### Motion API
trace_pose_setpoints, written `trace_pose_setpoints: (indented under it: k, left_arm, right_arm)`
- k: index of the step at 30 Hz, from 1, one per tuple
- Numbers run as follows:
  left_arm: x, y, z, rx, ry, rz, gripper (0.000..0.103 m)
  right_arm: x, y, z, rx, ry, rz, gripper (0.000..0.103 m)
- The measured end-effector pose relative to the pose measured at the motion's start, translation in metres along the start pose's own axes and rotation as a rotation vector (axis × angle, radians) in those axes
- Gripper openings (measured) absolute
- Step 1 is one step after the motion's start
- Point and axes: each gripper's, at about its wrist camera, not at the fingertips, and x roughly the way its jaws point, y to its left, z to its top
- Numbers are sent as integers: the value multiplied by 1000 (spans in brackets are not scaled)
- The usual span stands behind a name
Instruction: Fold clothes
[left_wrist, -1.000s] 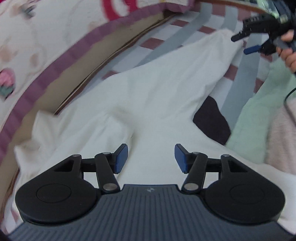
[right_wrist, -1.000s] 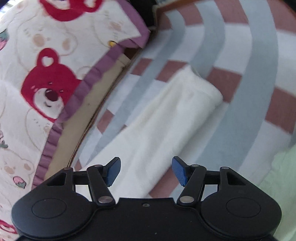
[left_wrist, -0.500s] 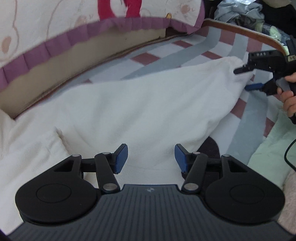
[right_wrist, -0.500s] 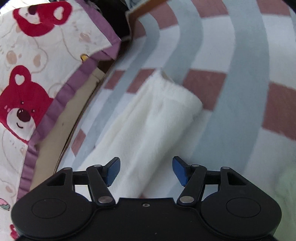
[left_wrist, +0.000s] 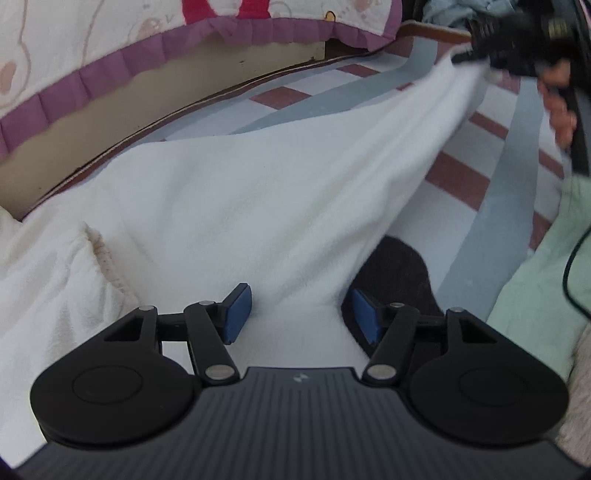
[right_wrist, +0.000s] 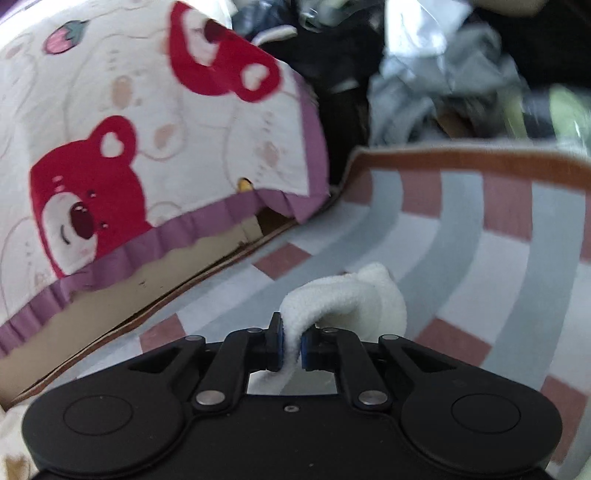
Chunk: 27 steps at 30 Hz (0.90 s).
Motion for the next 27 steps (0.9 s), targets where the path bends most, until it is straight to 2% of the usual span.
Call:
trace_pose_setpoints:
  k: [4,6,8,12,16,18,20,23,24,25,27]
  left_arm:
    - [-33,27,-5,-197,-46,-21,60]
    - [-57,54,-17,-346,-112,-12,60]
    - [-81,83,-31,-472,-159,43,59]
    - [-129,137,-64,-634,-237,180,59]
    - [-173,180,-100,-761,-303,311,60]
    - [-187,199,-118,-826,-328,344,60]
    - [-195,214,-138,-885,-337,369,60]
    - [-203,233,-164,-953,-323,393,60]
    - [-203,237,-171,-968,-314,397,60]
    - [-200,237,-176,-974,-307,396,60]
    - [-197,240,-185,-983,-294,395,60]
  right_arm:
    - [-27,40,17,35,-30,119,10]
    - [-44,74,23,3,-53,217,10]
    - [-62,111,26,-35,-56,323,11]
    - [-99,196,17,-99,-31,565,11]
    - [-125,281,-19,-134,39,793,11]
    - [-132,319,-48,-172,82,878,11]
    - [-134,354,-86,-234,165,926,12]
    - [-121,388,-144,-387,394,965,23]
    - [-115,391,-160,-436,475,962,29]
    - [-111,389,-172,-470,525,947,29]
    - [-106,362,-172,-441,547,883,33]
